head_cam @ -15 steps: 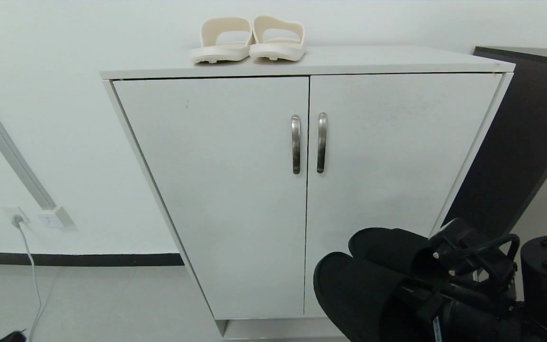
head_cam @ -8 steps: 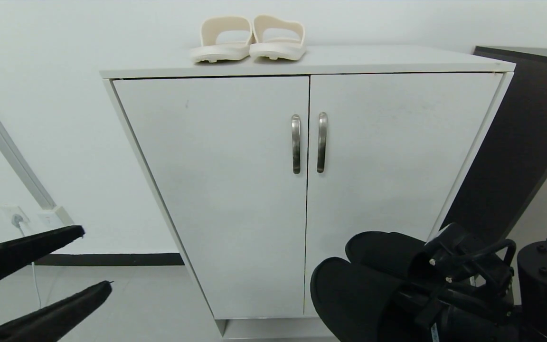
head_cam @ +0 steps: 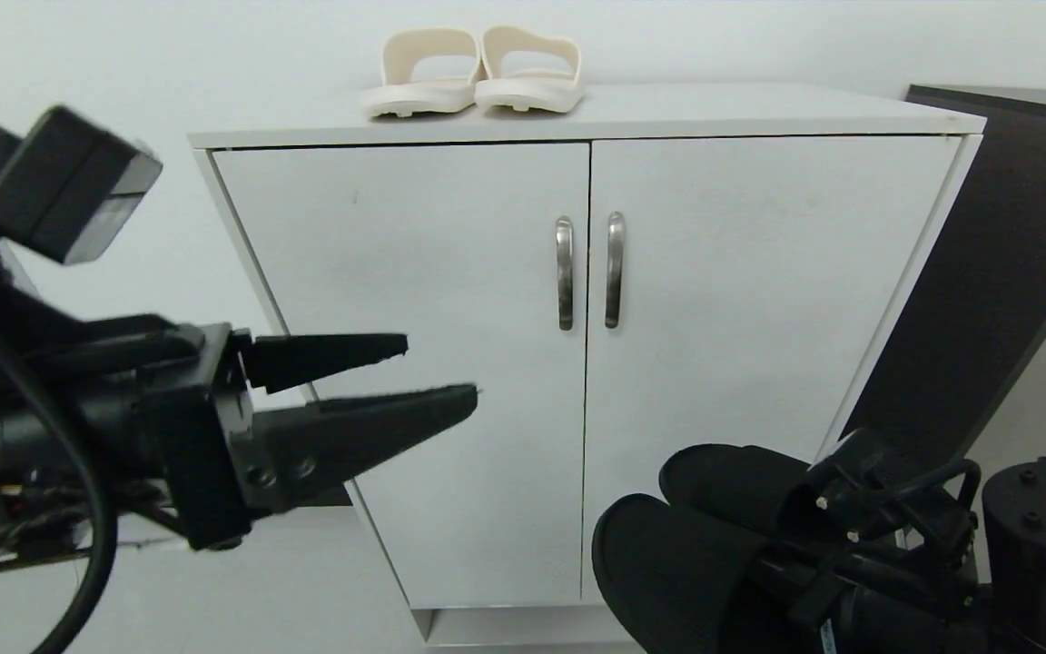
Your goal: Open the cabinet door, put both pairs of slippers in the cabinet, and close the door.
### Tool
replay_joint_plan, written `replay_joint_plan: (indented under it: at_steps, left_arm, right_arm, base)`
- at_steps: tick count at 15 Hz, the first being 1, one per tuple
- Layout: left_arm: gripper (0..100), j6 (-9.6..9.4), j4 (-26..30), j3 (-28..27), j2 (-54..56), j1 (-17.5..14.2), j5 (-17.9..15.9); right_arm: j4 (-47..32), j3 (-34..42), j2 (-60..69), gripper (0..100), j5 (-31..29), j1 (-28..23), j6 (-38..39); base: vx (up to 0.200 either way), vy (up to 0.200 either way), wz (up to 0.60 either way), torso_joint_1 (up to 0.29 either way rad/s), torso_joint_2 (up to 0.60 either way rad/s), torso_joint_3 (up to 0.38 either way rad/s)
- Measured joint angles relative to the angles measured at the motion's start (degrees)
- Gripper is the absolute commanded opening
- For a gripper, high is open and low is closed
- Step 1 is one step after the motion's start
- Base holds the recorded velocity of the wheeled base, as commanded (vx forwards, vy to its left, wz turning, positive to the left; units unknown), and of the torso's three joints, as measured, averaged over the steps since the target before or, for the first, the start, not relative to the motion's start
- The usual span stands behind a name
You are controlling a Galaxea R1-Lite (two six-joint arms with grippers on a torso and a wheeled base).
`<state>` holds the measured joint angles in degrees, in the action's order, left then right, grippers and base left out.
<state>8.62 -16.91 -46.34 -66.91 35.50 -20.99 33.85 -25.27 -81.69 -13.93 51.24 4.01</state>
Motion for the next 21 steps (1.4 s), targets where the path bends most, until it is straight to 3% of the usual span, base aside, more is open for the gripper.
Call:
replay_joint_plan:
  at_steps: [3,6,9,13,16,21]
  left_arm:
    - [100,1.52,-0.8,-6.6,-7.5,3.8,1.0]
    - [100,2.82,-7.0,-9.6,-14.7,6.9,1.0]
    - [100,5.88,-10.9,-13.4,-21.5,8.0,0.2]
    - [100,9.08,-8.9,-21.4,-27.4,7.8,-1.4]
    - [100,9.36,-6.4,-26.4,-30.5,5.8,-1.3]
    - [100,9.30,-5.5,-28.0,-32.1,3.9,2.4]
  right_arm:
    - [0.0,0.0,0.0,0,0.0,0.0,0.0]
    - [0.1,0.3,-0.1,0,0.0,0.0,0.1]
    - [0.1,0.3,-0.2,0,0.0,0.0,0.2]
    - [0.1,0.4,-0.4,0,0.0,0.0,0.4]
    - [0.0,0.2,-0.5,0,0.0,0.0,0.4]
    - [0.0,0.2,-0.5,0,0.0,0.0,0.3]
  base:
    - [0.000,0.000,0.00,0.000,0.00,0.000]
    - [0.000,0.000,0.00,0.000,0.00,0.000]
    - [0.000,0.000,0.00,0.000,0.00,0.000]
    - [0.000,0.000,0.00,0.000,0.00,0.000]
    - [0.000,0.000,0.00,0.000,0.00,0.000]
    - [0.000,0.000,0.00,0.000,0.00,0.000]
